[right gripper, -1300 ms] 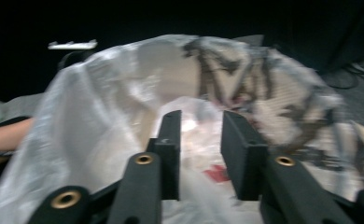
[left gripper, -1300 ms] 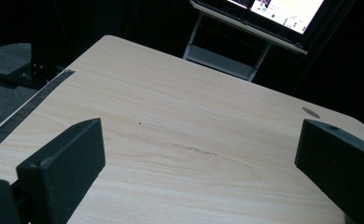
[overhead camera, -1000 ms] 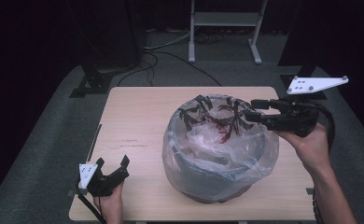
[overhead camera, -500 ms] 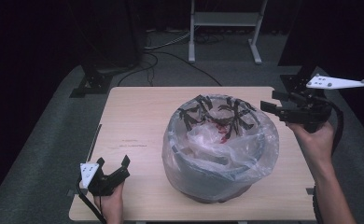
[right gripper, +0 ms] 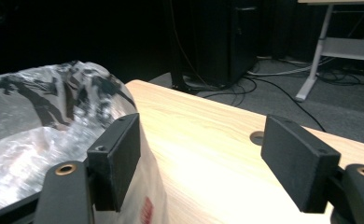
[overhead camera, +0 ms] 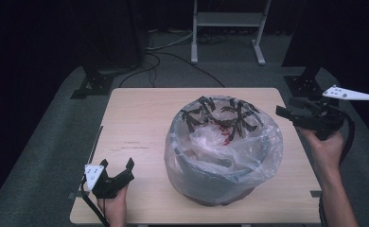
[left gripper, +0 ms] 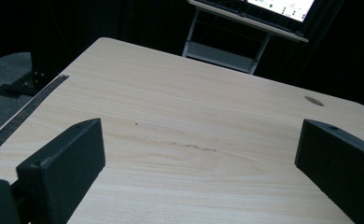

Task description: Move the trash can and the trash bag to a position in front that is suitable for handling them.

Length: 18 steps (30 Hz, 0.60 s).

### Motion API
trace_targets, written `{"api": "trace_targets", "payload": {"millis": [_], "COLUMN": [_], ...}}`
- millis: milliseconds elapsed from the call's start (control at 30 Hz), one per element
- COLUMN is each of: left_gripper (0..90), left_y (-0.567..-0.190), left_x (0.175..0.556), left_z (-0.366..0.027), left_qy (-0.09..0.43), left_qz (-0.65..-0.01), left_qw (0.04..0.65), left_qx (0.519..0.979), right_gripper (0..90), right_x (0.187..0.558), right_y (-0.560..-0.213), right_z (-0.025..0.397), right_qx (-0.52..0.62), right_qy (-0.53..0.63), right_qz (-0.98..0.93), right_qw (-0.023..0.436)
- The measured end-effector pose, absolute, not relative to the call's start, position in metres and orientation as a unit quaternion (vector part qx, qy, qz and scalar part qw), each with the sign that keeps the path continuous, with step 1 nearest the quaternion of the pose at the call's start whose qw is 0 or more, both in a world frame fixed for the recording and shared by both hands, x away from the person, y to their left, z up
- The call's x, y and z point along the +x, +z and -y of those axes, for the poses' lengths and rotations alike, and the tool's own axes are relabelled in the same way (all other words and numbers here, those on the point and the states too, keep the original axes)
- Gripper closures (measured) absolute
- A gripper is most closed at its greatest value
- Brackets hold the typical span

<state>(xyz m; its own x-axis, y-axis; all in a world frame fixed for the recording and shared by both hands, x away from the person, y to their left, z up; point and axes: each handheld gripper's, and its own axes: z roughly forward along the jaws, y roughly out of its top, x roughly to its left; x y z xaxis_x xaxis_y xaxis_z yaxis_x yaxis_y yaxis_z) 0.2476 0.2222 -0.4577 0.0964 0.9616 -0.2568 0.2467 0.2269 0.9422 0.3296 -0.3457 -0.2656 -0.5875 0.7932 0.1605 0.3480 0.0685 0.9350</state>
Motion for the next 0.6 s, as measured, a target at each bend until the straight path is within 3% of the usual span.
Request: {"api": "trace_targets", "payload": {"millis": [600], "left_gripper": [0.5], "left_y": [-0.458], "left_x": [0.248], "left_z": [-0.219], "left_qy": [0.341], "left_qz": [-0.576], "left_qw": [0.523], "left_qx": [0.528], "right_gripper": [25.9], "right_x": [0.329], "right_y": [-0.305], "right_z": [0.364], "right_qx": [0.44], "right_qy": [0.536], "right_qz": [-0.692], "right_qw": [0.202]}}
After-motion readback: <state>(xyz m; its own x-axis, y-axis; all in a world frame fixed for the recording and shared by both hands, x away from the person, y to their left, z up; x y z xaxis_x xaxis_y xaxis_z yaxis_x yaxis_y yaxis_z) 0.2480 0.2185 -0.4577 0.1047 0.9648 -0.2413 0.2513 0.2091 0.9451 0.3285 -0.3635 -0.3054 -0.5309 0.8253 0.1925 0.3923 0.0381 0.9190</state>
